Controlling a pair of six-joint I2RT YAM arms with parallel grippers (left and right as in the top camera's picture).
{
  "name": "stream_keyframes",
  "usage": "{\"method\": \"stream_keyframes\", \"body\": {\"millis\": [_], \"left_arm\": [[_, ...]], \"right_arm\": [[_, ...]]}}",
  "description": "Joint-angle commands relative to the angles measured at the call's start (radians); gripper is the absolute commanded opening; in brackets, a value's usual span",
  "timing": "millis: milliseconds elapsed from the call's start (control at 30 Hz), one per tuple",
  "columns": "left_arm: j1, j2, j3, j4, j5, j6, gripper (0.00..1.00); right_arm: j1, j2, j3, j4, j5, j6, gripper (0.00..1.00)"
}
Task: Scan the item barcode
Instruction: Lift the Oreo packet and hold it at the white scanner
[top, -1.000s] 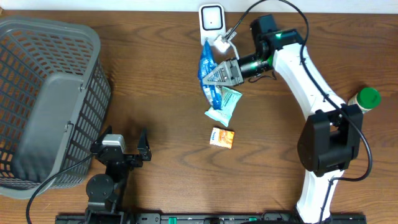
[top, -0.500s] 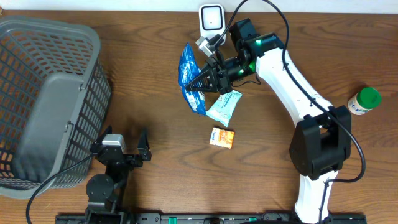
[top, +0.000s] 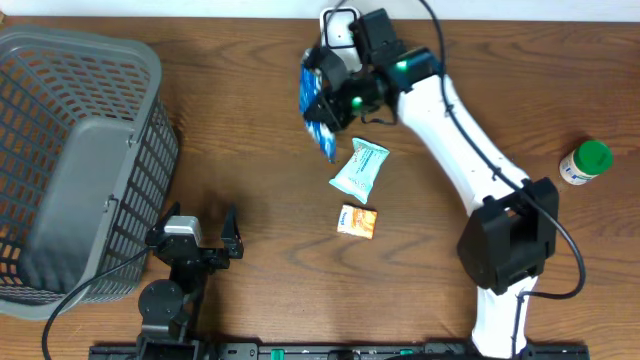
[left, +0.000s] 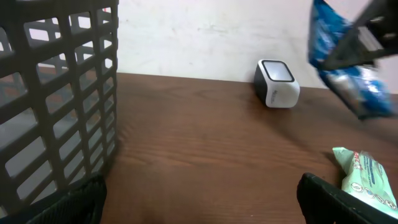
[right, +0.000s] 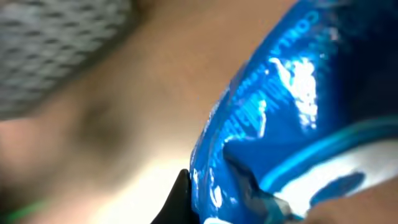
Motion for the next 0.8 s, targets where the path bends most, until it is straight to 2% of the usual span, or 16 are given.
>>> {"method": "stream_keyframes", "body": {"millis": [0,233,400,467,600,767], "left_arm": [[0.000,-0.005,-0.017,-0.031,0.021,0.009,0.98],[0.000,-0.005,-0.017,-0.031,0.021,0.009,0.98],[0.000,-0.005,-0.017,-0.031,0.021,0.009,0.98],[0.000,-0.005,-0.017,-0.031,0.021,0.009,0.98],[0.000,-0.005,-0.017,-0.031,0.021,0.009,0.98],[0.000,-0.005,-0.017,-0.031,0.021,0.009,0.98]], "right_arm": [[0.046,-0.002,0.002,0.143,0.484,-0.158,0.01],[0.034,0.113,0.001,0.492,0.655,-0.489,0.01],[0.019,0.270,0.002,0.859,0.781,-0.754,0.01],[0.014,0.309,0.004,0.946,0.784,-0.822,0.01],[0.001,0.383,0.038,1.041,0.783,-0.933,0.01],[-0.022,0.464,0.117,1.045,0.789,-0.953,0.01]]}}
